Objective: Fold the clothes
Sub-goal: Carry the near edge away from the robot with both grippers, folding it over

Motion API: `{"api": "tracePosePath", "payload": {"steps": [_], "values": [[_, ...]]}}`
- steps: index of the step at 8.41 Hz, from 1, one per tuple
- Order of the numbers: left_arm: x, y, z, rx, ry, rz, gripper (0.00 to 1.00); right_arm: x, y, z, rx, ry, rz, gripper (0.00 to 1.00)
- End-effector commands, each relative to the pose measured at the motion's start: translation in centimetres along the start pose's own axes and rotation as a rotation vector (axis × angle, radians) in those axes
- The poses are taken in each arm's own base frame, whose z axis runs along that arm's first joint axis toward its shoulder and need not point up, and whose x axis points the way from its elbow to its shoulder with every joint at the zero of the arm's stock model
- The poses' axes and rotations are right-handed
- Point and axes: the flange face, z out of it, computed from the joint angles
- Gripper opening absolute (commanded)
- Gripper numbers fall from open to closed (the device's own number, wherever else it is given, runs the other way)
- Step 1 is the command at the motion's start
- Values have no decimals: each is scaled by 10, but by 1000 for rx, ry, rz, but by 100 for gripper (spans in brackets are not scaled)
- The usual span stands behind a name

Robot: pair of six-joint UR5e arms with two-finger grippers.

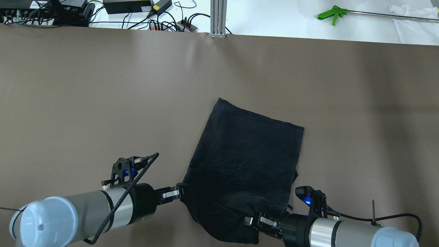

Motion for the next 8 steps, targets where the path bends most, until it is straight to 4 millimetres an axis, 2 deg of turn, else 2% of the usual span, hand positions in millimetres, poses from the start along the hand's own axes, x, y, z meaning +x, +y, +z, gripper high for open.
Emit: {"api": "tracePosePath", "payload": {"steps": [1, 2, 3, 4, 6, 7, 8], "values": [[29, -57, 8, 15, 28, -11, 0, -8, -51, 22, 115, -6, 11, 0], [42, -78, 24, 36, 28, -17, 0, -5, -71, 24, 154, 3, 15, 0], [61, -98, 49, 66, 24, -22, 0, -6, -91, 19, 196, 1, 17, 0], [85, -116, 67, 86, 28, -28, 0, -6, -109, 13, 232, 2, 22, 0], [115, -166, 96, 123, 8, -52, 0, -10, -132, 4, 278, -7, 30, 0], [112, -187, 98, 151, -8, -60, 0, -12, -140, 5, 296, -12, 46, 0], [104, -199, 103, 167, -31, -65, 0, -6, -152, 17, 316, 3, 75, 0]]}}
